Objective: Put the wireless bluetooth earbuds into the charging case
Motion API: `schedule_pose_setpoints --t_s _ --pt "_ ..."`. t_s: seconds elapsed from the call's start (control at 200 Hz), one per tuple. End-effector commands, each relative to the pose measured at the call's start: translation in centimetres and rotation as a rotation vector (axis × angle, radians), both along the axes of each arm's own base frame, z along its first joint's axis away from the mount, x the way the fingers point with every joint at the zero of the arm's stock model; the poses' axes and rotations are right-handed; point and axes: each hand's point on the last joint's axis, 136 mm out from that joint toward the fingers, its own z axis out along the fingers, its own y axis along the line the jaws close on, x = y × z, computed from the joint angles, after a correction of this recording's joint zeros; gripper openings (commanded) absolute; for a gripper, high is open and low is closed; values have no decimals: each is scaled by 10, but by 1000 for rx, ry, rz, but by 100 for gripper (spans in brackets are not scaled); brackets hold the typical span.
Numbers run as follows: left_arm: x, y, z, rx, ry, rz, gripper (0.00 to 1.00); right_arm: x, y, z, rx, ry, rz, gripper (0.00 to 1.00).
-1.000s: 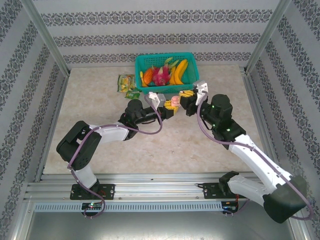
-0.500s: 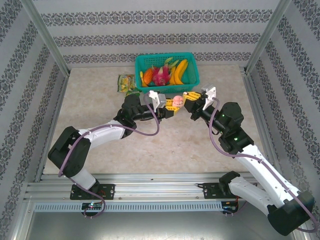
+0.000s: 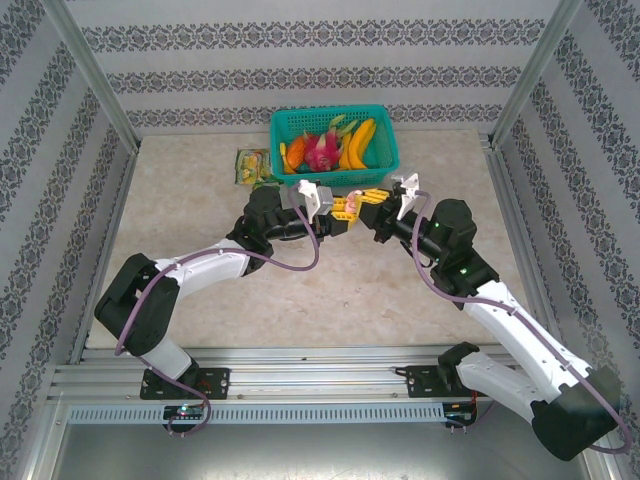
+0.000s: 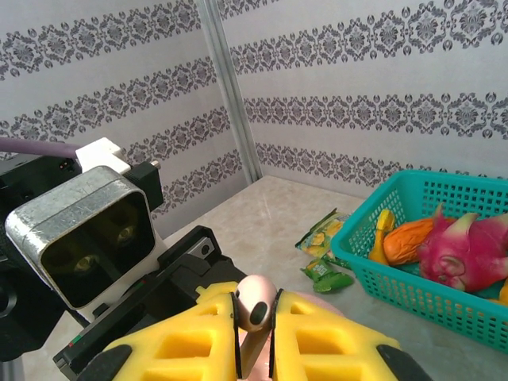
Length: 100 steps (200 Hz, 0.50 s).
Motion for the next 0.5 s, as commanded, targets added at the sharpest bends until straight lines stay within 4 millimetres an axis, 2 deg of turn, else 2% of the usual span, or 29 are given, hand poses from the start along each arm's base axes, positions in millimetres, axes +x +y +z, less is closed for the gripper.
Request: schedule_pose_setpoints --t_s 0.0,0.495 --pt "-10 -2 29 -36 -67 -17 0 -3 1 20 40 -42 24 16" --pt "-8 0 40 -72 -63 6 0 1 -5 7 19 -35 -15 14"
